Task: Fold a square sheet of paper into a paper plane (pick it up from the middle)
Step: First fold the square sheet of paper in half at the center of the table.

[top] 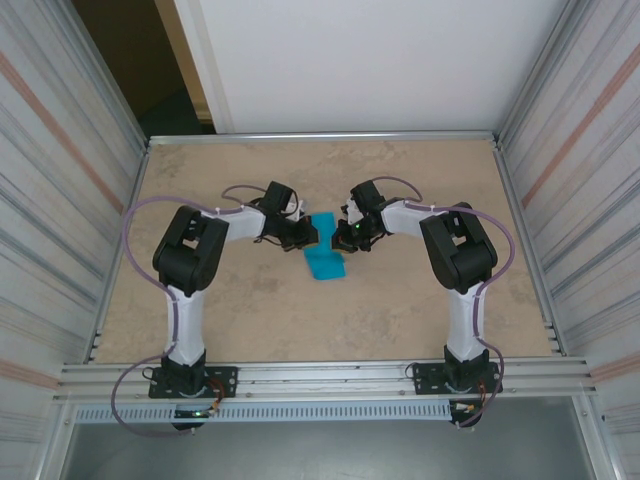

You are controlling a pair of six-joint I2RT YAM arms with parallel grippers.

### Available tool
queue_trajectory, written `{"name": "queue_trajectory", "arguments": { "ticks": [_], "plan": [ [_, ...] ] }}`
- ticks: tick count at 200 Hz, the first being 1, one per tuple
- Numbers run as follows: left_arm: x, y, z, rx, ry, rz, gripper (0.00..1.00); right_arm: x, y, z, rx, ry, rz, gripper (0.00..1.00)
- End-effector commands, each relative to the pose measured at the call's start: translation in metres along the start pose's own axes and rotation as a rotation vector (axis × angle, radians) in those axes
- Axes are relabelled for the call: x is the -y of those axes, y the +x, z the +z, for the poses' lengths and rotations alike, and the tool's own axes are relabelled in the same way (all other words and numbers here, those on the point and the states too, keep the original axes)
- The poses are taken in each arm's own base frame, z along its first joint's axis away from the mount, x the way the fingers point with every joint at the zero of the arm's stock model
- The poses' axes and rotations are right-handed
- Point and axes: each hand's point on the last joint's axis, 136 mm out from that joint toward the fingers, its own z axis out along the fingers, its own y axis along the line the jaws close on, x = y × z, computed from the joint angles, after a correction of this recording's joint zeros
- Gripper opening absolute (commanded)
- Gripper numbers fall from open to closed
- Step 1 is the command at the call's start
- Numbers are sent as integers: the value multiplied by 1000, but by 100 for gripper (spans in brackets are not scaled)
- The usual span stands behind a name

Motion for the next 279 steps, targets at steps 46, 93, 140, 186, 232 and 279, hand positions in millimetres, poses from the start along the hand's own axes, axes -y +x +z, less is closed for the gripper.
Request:
{"name": "queue_trajectory", "arguments": {
  "ticks": [46,93,140,186,232,279],
  "plan": [
    [-82,-41,-37,84,-123,-89,0,125,75,13,-219,445,178,0],
    [8,-26,-61,132,44,139,0,124,76,12,-219,445,183,0],
    [24,-12,-20,83,83,112,0,127,81,16,-236,452,182,0],
    [-15,-36,-8,92,12,40,0,125,83,17,-235,438,177,0],
    [-70,-57,-20,94,-124,-80,0,126,86,19,-241,439,181,0],
    [-87,-75,-26,87,-164,-95,0,125,87,20,-238,439,189,0]
  ]
}}
